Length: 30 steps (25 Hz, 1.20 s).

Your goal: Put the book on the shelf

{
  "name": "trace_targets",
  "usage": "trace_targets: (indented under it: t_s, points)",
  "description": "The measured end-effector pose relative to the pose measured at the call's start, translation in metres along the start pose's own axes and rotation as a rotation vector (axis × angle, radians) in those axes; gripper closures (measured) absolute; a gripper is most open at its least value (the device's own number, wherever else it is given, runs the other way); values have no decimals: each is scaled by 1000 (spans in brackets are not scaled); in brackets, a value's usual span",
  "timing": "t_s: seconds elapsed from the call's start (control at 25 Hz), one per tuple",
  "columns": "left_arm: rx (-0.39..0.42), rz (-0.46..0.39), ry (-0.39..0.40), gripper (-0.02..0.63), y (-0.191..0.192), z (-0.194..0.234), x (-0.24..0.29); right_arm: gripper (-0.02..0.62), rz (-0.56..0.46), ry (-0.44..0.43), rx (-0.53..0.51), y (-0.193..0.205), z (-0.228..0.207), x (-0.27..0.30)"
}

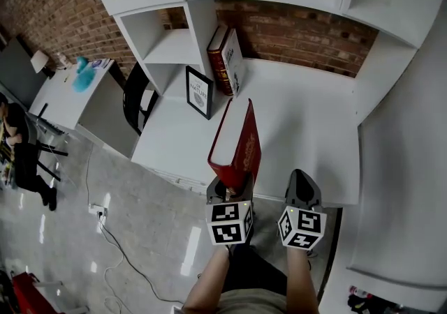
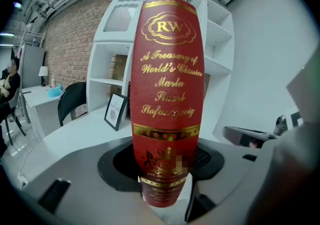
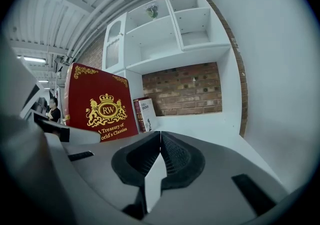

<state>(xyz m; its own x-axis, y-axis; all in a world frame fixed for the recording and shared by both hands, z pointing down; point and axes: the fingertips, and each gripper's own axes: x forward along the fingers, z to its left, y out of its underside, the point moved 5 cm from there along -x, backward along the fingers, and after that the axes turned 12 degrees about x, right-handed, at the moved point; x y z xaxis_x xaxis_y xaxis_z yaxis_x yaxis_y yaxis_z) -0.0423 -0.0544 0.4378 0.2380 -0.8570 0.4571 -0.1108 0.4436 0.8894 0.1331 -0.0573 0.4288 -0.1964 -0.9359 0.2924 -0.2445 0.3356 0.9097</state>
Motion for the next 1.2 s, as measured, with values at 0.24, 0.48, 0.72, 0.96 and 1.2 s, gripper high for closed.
trace_targets:
  t_s: [0.24,0.48,0.72,0.96,1.2]
  points:
    - [11,-2,23,362,-19,13,32,578,-14,20,-4,-18,1,33]
    - [15,3,49,362,-34,28,67,578,-5,44,-3,-24,1,70]
    - [22,2,80,362,-51,41,100,578,0,65,1,-33,6,107]
    - [41,8,105,362,-62,50,131,578,-9,76,10,-39,11,139]
    - [53,9,123,362,-70,57,155,578,-11,84,5,-40,17,156]
